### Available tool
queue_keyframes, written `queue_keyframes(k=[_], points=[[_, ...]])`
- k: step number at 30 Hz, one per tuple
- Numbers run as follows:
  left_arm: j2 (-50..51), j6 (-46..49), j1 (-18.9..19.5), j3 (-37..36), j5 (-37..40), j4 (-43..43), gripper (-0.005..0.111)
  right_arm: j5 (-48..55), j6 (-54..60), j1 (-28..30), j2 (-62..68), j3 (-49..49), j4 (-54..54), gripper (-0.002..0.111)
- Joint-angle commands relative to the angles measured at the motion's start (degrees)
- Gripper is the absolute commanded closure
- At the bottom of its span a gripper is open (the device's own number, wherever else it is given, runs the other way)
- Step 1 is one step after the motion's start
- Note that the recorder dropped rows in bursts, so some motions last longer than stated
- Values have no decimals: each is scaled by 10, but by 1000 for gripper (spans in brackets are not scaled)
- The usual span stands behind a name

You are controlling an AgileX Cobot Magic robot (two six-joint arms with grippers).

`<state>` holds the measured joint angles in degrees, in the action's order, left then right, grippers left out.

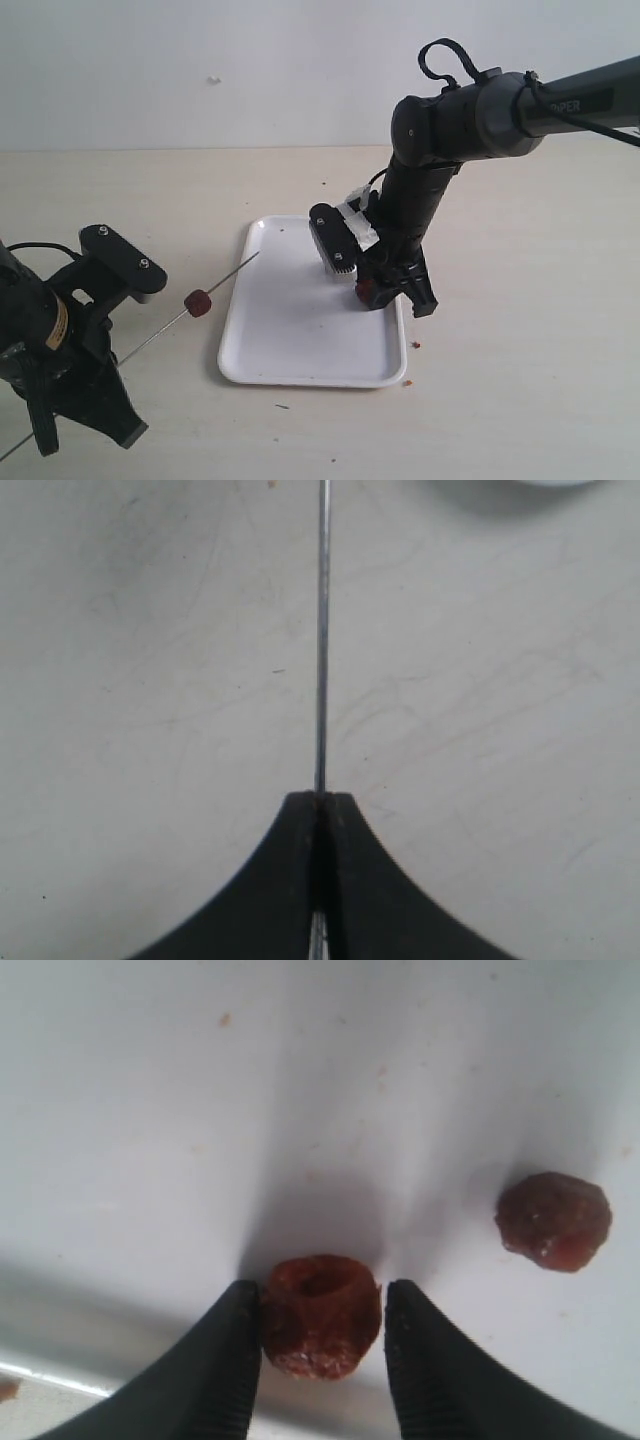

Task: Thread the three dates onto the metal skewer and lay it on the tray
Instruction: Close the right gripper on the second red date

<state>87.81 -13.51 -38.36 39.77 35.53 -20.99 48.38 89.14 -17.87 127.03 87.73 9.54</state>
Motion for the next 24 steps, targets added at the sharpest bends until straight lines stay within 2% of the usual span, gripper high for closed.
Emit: queue_keyframes(k=[1,6,24], points=[[-1,-5,1,-2,-7,5,107,13,2,4,9,-1,-24,70],[-1,-6,1,-2,-7,5,107,14,-8,4,9,-1,-24,81],[-1,-5,1,-2,-25,5,107,14,-68,4,-26,2,-20,81]])
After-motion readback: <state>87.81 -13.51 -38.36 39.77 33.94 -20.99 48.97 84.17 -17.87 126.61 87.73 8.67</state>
